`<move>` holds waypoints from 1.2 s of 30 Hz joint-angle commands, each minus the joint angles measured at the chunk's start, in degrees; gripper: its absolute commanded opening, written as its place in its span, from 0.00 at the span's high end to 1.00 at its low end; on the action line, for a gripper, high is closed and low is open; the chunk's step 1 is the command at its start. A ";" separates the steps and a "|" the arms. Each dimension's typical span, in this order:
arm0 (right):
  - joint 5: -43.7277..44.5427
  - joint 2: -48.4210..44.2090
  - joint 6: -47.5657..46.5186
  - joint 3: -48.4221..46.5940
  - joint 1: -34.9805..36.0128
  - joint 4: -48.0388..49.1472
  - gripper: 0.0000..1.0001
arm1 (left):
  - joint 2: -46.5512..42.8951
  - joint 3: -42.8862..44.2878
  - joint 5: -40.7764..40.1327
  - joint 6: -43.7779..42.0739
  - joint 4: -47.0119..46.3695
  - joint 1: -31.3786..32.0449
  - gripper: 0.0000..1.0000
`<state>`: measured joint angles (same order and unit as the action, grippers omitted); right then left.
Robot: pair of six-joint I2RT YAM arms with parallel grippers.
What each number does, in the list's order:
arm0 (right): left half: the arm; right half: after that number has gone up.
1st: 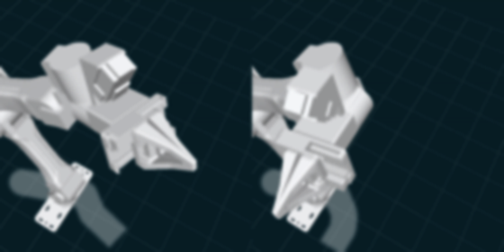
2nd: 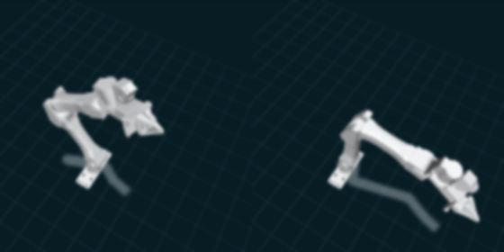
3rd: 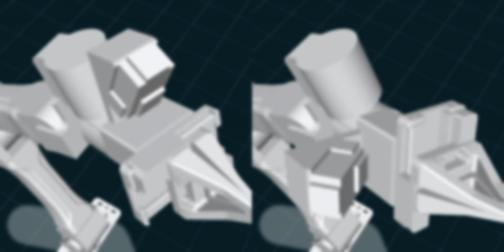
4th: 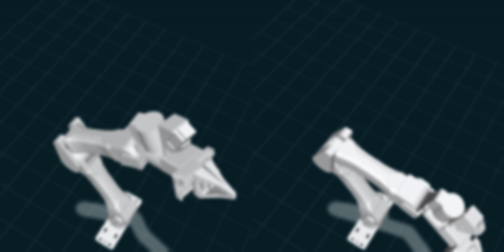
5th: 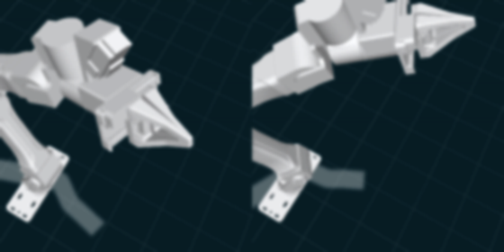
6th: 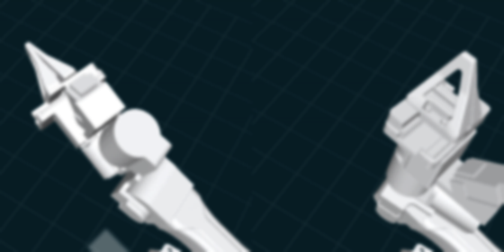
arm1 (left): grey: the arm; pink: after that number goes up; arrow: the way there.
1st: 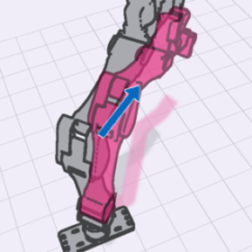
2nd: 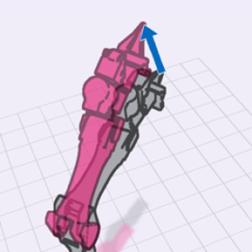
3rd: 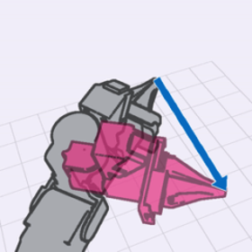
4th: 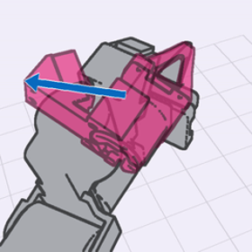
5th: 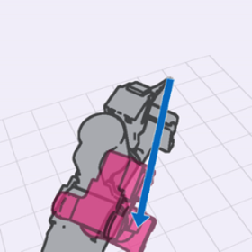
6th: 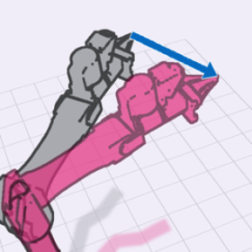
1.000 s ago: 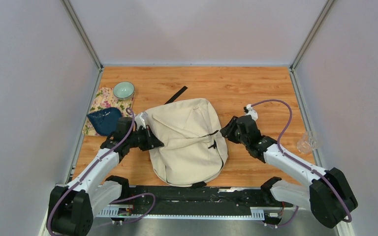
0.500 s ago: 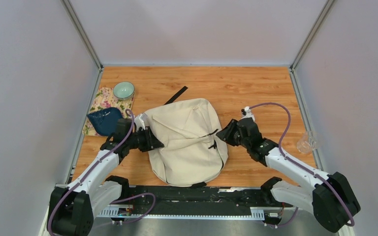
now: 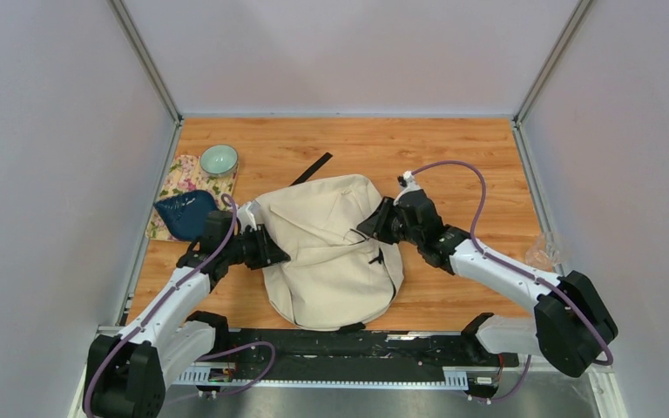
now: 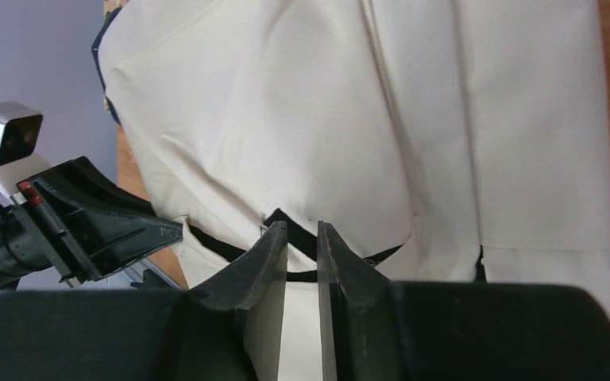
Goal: Pack the student bag
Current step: Zip the student bag at the center of the board, then move the student bag to the center of the board.
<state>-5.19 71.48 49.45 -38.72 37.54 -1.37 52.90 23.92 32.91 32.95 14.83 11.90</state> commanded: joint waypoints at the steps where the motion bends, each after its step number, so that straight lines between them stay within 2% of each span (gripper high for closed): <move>1: -1.31 -0.21 -3.31 -3.20 0.52 1.64 0.76 | -0.43 -0.54 1.99 -0.34 1.61 -0.12 0.71; 4: -0.35 -0.46 -3.49 -2.50 0.61 -0.82 0.75 | -0.08 -0.46 2.34 -0.25 1.43 -0.12 0.70; 7: 3.33 -3.18 -3.05 0.04 0.52 -2.93 0.73 | -0.17 -0.10 2.43 -0.60 2.13 -0.12 0.61; 10: 8.87 -7.21 -2.96 2.41 0.43 -5.30 0.68 | -1.05 0.33 1.20 -1.39 3.97 -0.21 0.47; 11: 9.58 -8.10 -3.04 2.86 0.34 -6.01 0.64 | -1.75 0.42 0.33 -1.66 4.59 -0.12 0.41; 13: 11.25 -10.47 -3.31 4.35 -0.10 -8.37 0.61 | -2.45 0.95 -0.73 -2.53 6.43 -0.21 0.36; 14: 11.52 -11.18 -3.48 4.79 -0.36 -9.17 0.54 | -3.33 1.12 -1.69 -2.80 7.14 -0.21 0.32; 22: 11.79 -13.04 -3.84 8.92 -1.77 -12.52 0.32 | -9.48 2.97 -8.37 -4.56 13.38 -0.12 0.24; 28: 7.49 -6.54 -4.45 7.78 -1.85 -11.12 0.31 | -10.10 1.83 -14.80 -4.74 16.55 -0.21 0.22; 32: 2.30 -0.92 -4.19 6.82 -1.77 -8.92 0.31 | -10.28 -2.46 -13.66 -4.04 14.97 -0.21 0.22; 36: -2.62 3.57 -2.26 8.04 -1.77 -2.88 0.35 | -10.28 -6.60 -8.05 -1.67 7.79 -0.21 0.22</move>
<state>-0.84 72.31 46.02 -30.09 35.77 -10.81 42.63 21.39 21.19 29.85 26.92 11.90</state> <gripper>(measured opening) 0.668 0.777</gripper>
